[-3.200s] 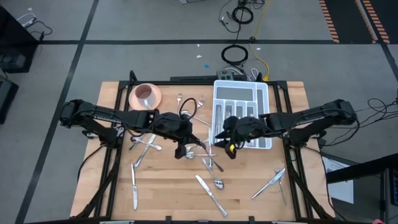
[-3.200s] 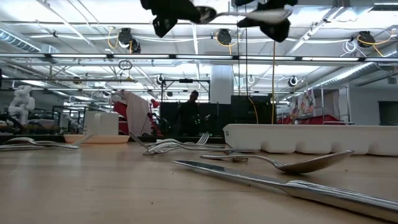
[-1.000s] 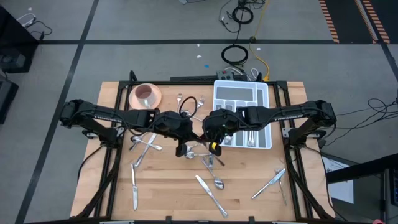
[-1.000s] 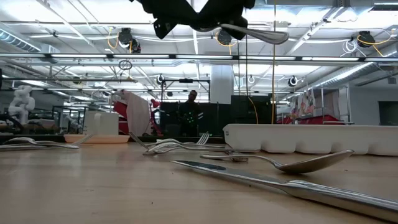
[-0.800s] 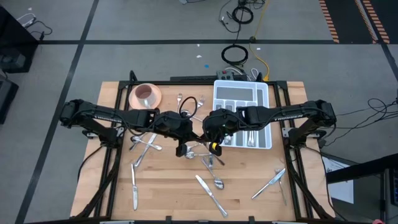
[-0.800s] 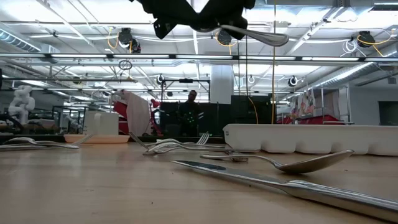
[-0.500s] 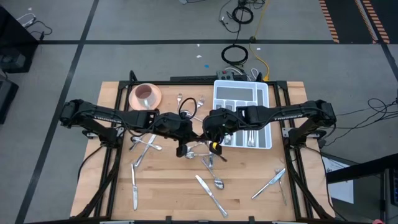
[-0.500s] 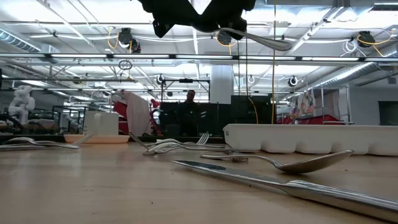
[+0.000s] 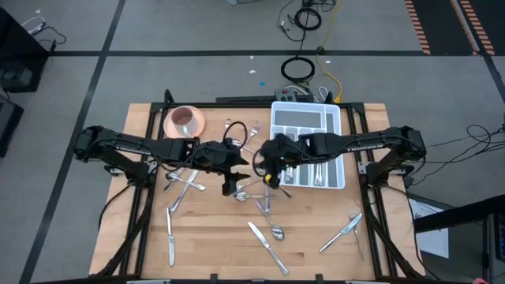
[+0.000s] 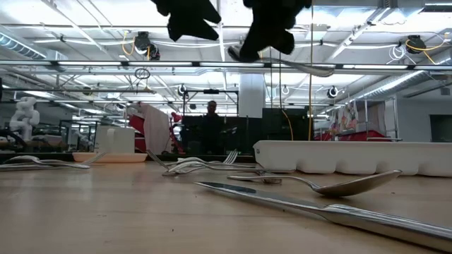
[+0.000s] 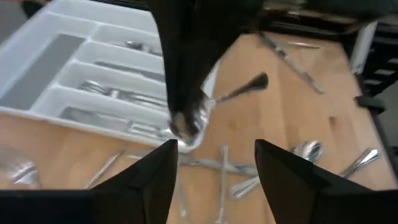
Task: Sort silverware
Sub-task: Put the silver spoon into the white silverware tray, then put the silver fork into the white silverware tray
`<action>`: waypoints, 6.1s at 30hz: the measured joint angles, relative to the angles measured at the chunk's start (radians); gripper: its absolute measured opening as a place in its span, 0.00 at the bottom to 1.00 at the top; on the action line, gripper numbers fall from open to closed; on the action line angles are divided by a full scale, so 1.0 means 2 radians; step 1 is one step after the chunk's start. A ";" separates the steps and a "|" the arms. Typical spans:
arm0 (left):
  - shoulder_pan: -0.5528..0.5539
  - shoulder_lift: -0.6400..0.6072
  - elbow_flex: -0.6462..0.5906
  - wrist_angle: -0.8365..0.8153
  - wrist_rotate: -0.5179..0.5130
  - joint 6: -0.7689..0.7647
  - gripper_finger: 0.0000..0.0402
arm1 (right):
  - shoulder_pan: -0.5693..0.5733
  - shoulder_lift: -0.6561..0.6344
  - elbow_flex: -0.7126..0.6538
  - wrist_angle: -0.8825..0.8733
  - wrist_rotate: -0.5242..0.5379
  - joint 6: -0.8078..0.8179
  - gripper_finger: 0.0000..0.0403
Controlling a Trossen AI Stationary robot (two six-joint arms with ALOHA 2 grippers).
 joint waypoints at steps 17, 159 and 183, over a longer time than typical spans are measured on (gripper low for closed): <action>0.002 -0.065 0.000 -0.082 -0.046 -0.004 0.56 | -0.091 -0.077 -0.058 0.003 -0.041 0.125 0.00; -0.069 -0.073 -0.185 -0.048 -0.069 0.127 0.56 | 0.044 -0.214 -0.334 0.078 -0.086 0.129 0.16; -0.101 0.083 -0.225 0.109 -0.108 0.272 0.56 | 0.051 -0.201 -0.334 0.125 -0.086 0.150 0.16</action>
